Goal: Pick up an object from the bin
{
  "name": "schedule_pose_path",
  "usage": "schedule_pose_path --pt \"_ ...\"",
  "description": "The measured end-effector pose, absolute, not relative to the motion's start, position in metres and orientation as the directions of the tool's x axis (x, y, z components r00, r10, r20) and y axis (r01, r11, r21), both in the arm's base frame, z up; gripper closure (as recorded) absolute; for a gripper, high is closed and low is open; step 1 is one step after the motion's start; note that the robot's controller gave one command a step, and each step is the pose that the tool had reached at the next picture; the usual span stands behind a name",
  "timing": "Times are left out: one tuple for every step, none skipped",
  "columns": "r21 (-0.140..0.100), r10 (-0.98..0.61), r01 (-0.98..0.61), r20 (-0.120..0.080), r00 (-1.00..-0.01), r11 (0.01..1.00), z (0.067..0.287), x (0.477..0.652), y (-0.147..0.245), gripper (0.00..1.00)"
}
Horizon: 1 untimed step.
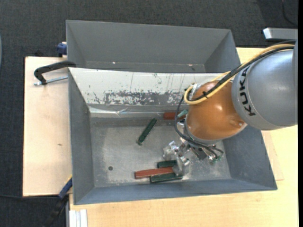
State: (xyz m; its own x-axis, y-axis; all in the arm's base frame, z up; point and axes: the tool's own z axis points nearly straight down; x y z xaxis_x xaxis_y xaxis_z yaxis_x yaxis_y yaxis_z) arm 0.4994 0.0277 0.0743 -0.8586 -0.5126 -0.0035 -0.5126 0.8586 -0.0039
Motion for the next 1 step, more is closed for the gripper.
schedule_pose_path --pt "-0.004 -0.513 -0.513 -0.004 -0.859 0.859 0.0743 0.4994 0.0277 1.00"
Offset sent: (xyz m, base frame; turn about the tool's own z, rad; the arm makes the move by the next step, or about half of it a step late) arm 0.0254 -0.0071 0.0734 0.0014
